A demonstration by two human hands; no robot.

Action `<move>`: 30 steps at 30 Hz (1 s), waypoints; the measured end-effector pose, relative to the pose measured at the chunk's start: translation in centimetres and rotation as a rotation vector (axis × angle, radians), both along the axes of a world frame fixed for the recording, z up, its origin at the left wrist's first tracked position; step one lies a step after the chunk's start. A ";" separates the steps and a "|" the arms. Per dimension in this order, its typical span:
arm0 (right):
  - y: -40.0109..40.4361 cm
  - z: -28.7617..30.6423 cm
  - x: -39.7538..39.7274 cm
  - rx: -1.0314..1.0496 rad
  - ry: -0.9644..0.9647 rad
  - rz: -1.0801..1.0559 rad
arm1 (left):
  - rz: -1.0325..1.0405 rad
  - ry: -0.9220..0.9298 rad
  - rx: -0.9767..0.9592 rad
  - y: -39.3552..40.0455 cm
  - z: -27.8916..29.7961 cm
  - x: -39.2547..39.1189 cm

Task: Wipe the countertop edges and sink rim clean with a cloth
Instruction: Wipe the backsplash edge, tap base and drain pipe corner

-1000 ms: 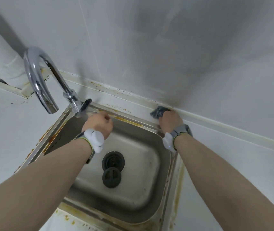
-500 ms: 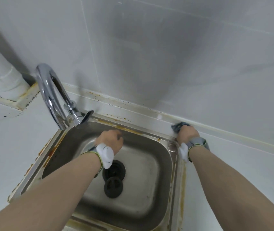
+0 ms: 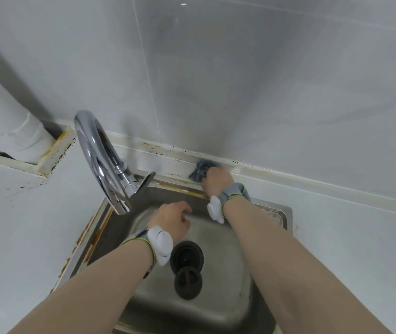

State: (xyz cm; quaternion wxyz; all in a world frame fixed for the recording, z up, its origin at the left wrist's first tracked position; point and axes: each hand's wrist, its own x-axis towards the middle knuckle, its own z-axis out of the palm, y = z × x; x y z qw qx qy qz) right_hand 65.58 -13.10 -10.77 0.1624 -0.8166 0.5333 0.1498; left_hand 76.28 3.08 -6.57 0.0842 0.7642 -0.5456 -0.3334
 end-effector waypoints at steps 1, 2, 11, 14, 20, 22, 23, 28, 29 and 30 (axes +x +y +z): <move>0.1 0.1 1.3 -0.013 -0.034 -0.029 | 0.006 0.003 0.001 0.1 -0.2 0.3; 0.1 0.0 2.5 -0.035 -0.068 -0.048 | 0.011 0.009 0.002 0.2 -0.4 0.6; 0.4 0.2 6.6 -0.031 -0.194 0.021 | 0.061 0.044 0.037 0.3 -1.5 3.2; -0.2 0.4 3.8 -0.044 -0.168 -0.071 | 0.069 0.049 0.027 0.2 -1.6 3.2; -0.2 1.1 -4.0 -0.079 -0.124 -0.189 | 0.076 0.084 -0.031 -0.9 -1.6 1.7; 0.1 1.0 -6.6 -0.102 -0.103 -0.277 | 0.060 0.098 -0.050 -1.3 -1.6 0.9; 0.2 0.9 -7.7 -0.110 -0.091 -0.332 | 0.053 0.108 -0.065 -1.4 -1.7 0.7; 0.6 1.7 -12.5 -0.148 -0.042 -0.509 | -0.007 0.124 -0.124 -2.0 -1.5 -0.8; 0.8 1.9 -12.8 -0.196 -0.062 -0.498 | -0.013 0.126 -0.131 -2.0 -1.6 -0.8; 1.2 2.4 -13.0 -0.280 -0.093 -0.488 | -0.017 0.130 -0.137 -2.0 -1.6 -0.9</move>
